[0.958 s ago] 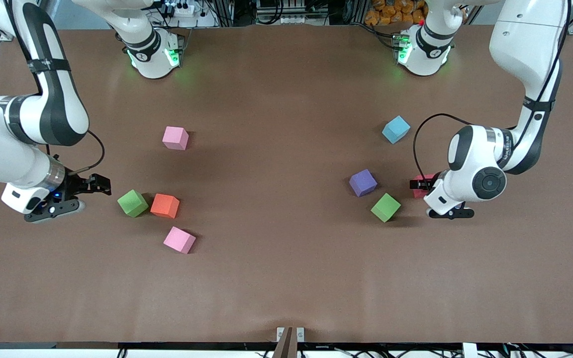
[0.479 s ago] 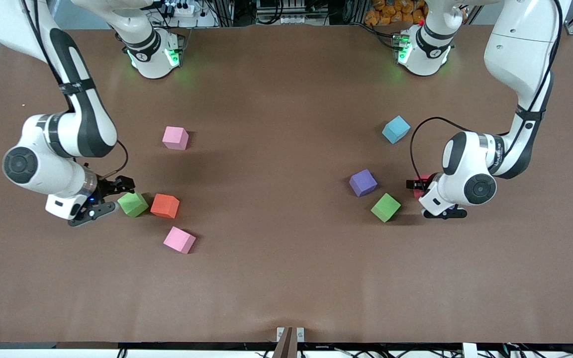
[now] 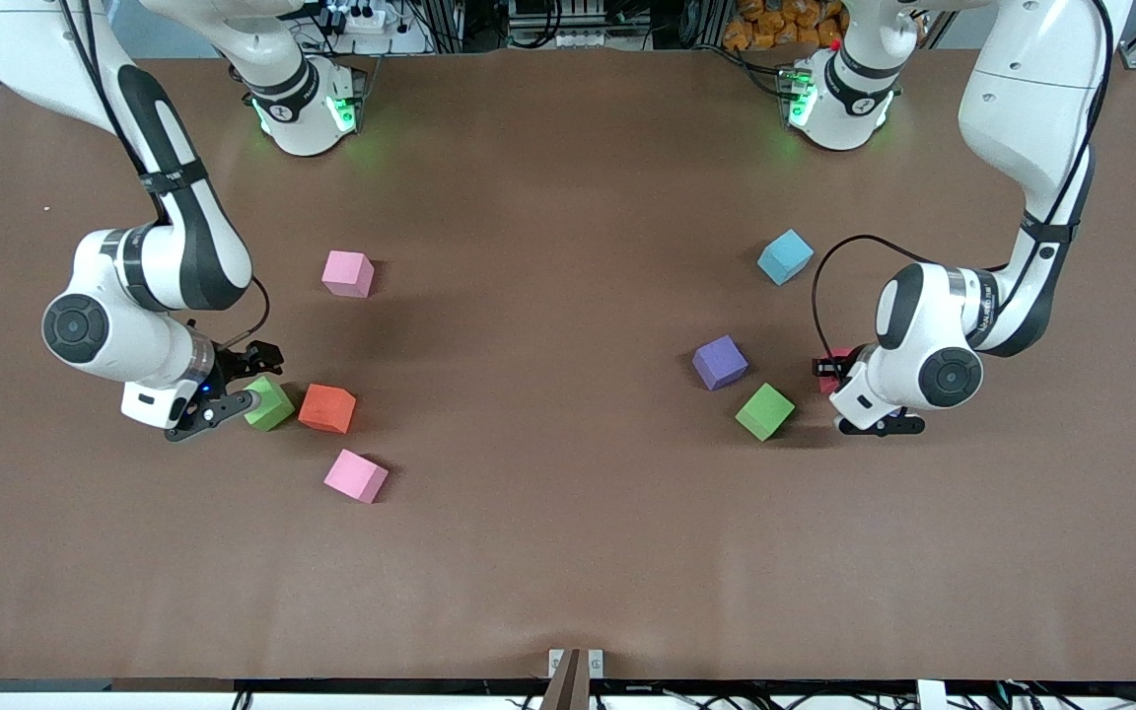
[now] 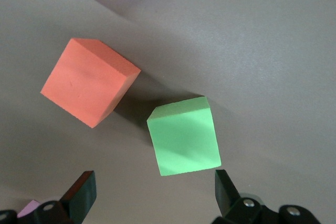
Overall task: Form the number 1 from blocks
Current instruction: 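Grasp the red cube with the left gripper while the right gripper lowers, then carry the red cube to the center while the right gripper grasps the green cube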
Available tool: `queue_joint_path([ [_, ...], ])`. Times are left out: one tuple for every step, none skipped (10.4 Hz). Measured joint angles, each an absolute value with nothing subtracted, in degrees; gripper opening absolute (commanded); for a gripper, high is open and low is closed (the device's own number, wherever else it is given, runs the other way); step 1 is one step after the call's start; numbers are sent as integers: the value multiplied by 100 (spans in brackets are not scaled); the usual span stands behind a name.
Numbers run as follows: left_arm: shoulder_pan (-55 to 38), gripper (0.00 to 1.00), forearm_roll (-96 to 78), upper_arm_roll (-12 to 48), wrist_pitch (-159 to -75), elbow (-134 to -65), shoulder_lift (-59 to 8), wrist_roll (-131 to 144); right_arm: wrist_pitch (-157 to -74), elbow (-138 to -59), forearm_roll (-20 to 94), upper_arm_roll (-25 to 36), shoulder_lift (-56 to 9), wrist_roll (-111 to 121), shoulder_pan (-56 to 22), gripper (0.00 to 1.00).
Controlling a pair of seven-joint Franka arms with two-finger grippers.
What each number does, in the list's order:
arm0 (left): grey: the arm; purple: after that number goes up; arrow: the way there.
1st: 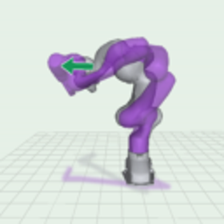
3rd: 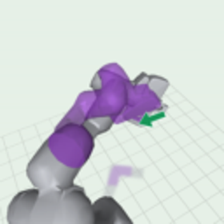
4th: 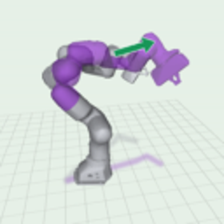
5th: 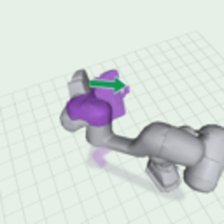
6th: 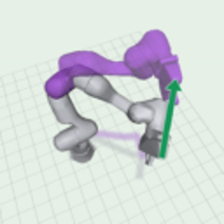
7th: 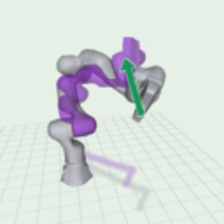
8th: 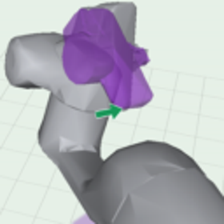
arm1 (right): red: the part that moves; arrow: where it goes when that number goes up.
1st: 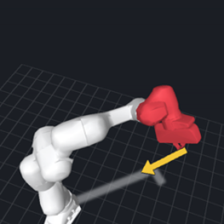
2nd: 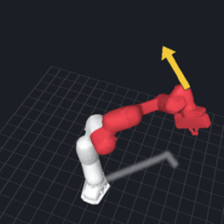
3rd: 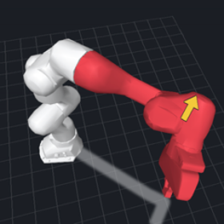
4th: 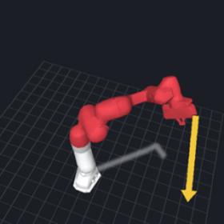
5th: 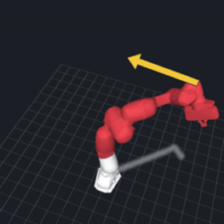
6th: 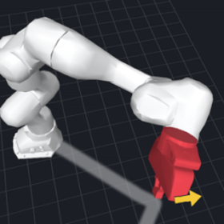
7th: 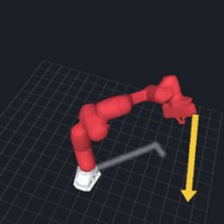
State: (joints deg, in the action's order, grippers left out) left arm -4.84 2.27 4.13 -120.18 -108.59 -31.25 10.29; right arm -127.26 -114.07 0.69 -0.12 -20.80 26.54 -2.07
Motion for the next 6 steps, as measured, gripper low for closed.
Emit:
queue_joint_path([
  [-485, 0, 227, 415, -12019, -10796, -3093, 1029, -12806, -11416, 67, 3, -2124, 2894, -205, 100],
  [-485, 0, 227, 419, -12017, -10745, -3008, 1029, -12936, -11425, 66, 44, -2186, 3117, -195, 100],
  [-485, 0, 227, 445, -11981, -10707, -2859, 1029, -13072, -11423, 65, 129, -2265, 3310, -186, 100],
  [-485, 0, 227, 523, -11890, -10693, -2675, 1029, -13180, -11394, 63, 243, -2353, 3441, -183, 100],
  [-487, 0, 227, 659, -11772, -10693, -2484, 1052, -13226, -11320, 63, 346, -2445, 3535, -183, 100],
  [-489, 0, 227, 860, -11645, -10696, -2341, 1241, -13233, -11240, 63, 401, -2524, 3561, -184, 100],
])
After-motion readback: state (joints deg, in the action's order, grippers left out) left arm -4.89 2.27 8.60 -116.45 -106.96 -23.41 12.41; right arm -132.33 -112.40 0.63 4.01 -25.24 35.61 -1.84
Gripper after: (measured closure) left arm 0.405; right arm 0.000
